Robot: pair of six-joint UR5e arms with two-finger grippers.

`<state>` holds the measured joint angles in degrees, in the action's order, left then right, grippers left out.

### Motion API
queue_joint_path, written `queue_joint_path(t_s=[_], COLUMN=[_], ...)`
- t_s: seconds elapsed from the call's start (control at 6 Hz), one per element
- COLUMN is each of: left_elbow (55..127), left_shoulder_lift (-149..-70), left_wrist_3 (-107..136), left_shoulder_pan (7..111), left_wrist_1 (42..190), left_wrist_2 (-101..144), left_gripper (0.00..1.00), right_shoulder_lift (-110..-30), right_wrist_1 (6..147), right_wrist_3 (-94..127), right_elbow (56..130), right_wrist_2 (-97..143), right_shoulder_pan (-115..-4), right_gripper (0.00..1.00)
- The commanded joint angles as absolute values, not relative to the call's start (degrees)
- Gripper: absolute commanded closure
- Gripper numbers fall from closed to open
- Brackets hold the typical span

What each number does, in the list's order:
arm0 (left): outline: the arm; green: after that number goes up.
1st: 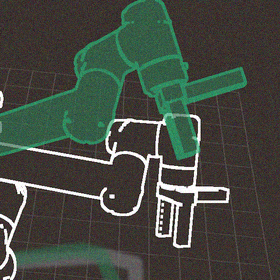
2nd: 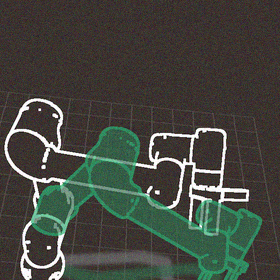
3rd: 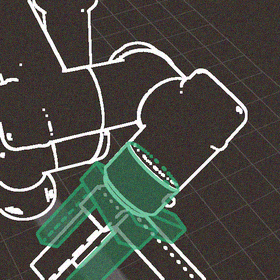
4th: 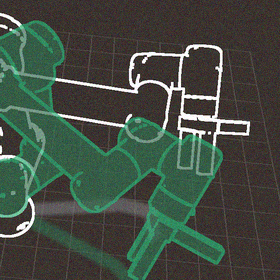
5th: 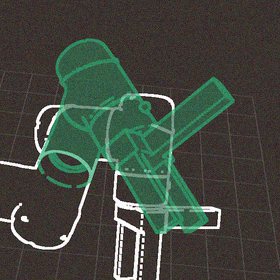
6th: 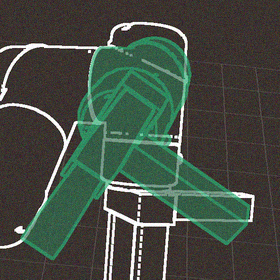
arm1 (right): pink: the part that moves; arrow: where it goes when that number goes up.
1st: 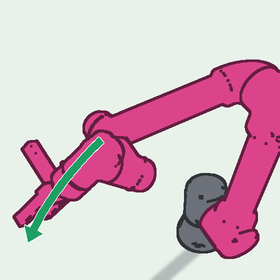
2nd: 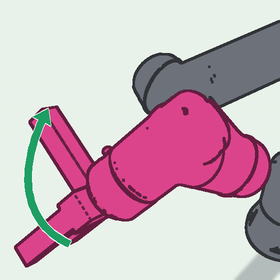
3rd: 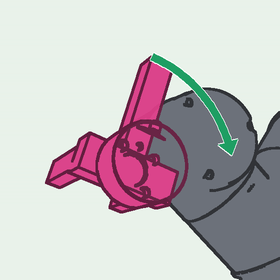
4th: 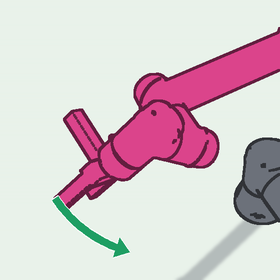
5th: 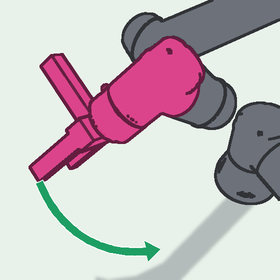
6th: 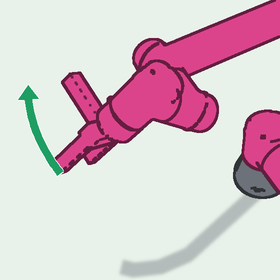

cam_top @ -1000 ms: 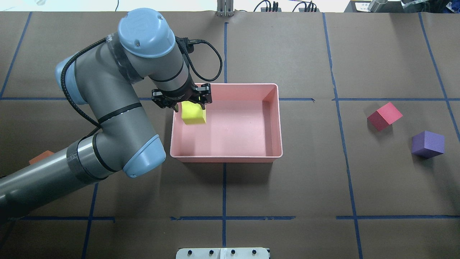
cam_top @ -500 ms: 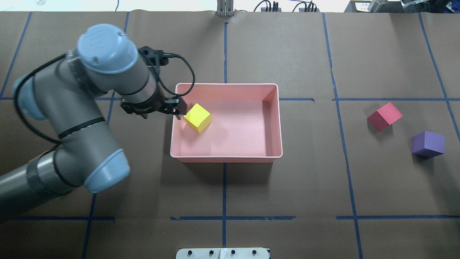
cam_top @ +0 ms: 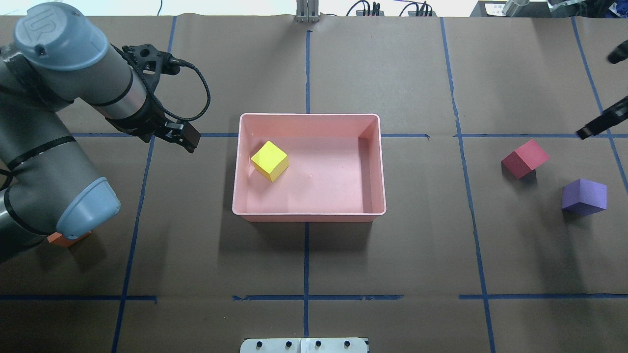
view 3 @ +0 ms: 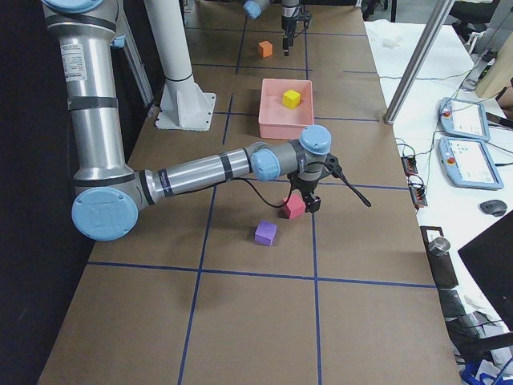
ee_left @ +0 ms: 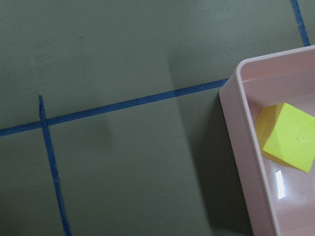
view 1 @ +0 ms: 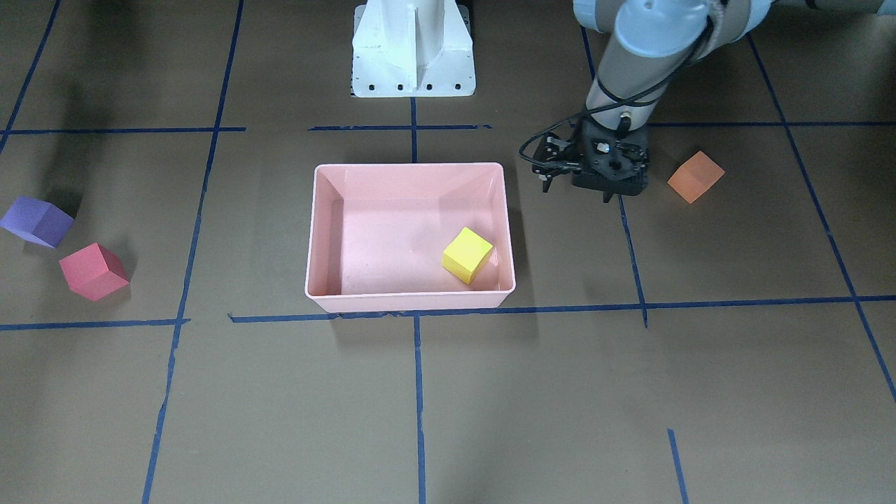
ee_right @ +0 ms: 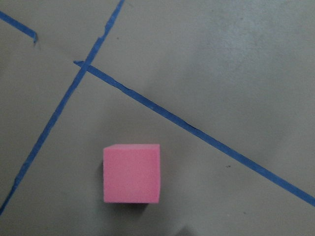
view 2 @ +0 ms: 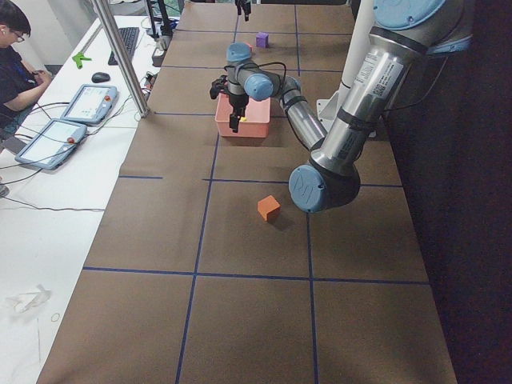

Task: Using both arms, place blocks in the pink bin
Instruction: 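Withdraw the left gripper while the right gripper grasps the pink cube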

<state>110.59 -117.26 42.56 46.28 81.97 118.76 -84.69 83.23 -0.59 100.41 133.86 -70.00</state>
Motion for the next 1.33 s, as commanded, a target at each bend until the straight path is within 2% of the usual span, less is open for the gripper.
queue_joint_path(t_s=[0.0, 0.83, 1.0, 1.17], left_elbow=[110.65, 110.74, 110.74, 110.74], left_shoulder_lift=[-117.07, -117.07, -117.07, -117.07], left_wrist_3=[42.19, 42.19, 42.19, 42.19], left_shoulder_pan=[46.5, 46.49, 46.49, 46.49], left_wrist_1=[82.0, 82.0, 82.0, 82.0], left_wrist_2=[119.0, 119.09, 119.09, 119.09], left_gripper=[0.0, 0.0, 0.0, 0.0], right_shoulder_lift=[-84.38, -81.49, -80.26, -79.72], right_wrist_1=[75.26, 74.97, 74.97, 74.97], right_wrist_3=[8.95, 9.05, 8.97, 9.05], right_elbow=[96.97, 88.62, 87.11, 86.66], right_wrist_2=[130.09, 129.73, 128.51, 127.8], right_shoulder_pan=[-63.56, -58.28, -57.4, -56.52], right_gripper=[0.0, 0.0, 0.09, 0.47])
